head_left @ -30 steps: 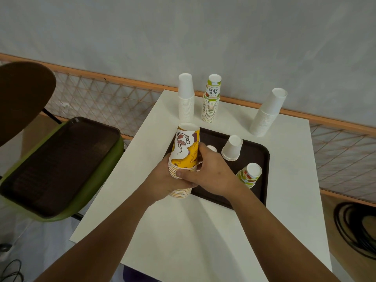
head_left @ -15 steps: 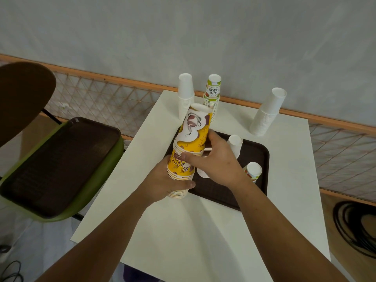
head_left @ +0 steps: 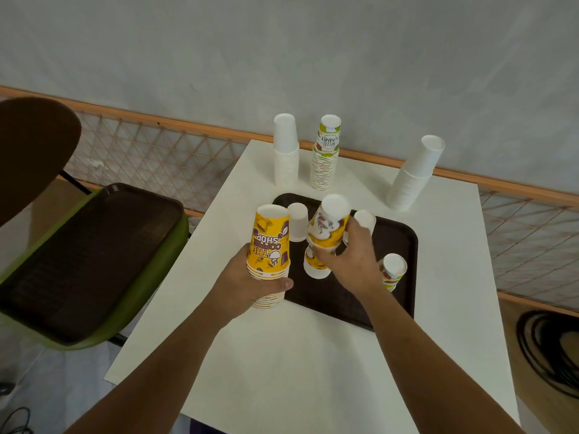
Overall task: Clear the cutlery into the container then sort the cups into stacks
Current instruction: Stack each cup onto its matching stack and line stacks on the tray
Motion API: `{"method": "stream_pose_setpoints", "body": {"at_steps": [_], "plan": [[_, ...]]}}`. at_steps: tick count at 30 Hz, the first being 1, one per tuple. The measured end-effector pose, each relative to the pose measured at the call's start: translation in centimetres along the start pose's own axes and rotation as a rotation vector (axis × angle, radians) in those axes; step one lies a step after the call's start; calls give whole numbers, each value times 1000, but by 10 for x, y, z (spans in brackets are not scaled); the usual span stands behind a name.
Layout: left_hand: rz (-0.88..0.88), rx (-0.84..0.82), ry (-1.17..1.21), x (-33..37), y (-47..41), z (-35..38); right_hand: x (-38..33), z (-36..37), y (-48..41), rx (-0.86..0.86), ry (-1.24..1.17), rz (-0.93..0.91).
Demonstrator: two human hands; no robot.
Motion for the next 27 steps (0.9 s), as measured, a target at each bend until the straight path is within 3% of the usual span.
{"method": "stream_pose_setpoints", "body": {"at_steps": [4, 9, 13, 14, 16, 18, 20, 27], "plan": [[-11, -7, 3, 1, -4, 4, 65, 31, 2, -66, 137, 159], [-25, -6, 35, 4, -5, 1, 75, 34, 7, -75, 201, 220], [-9, -12, 51, 12, -5, -1, -3, -12, 32, 241, 95, 5], [-2, -14, 52, 15, -6, -1, -25, -14, 38, 242, 37, -60], [33, -25, 26, 23, -6, 3, -57, 0, 37, 35, -40, -80], [73, -47, -38, 29, -6, 8, -79, 31, 38, -301, -104, -27], [105, -80, -78, 30, -6, 13, -91, 49, 40, -469, -87, -43], [119, -72, -99, 29, -6, 12, -83, 45, 34, -377, -52, 3]]}}
Point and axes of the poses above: each hand's wrist, its own y-axis away from the middle knuckle, its own z-axis out of the palm, x = y × z, the point moved 10 cm from there along -y, towards the middle knuckle, and after that the axes turned 4 degrees about -y, right-handed, at the moved point
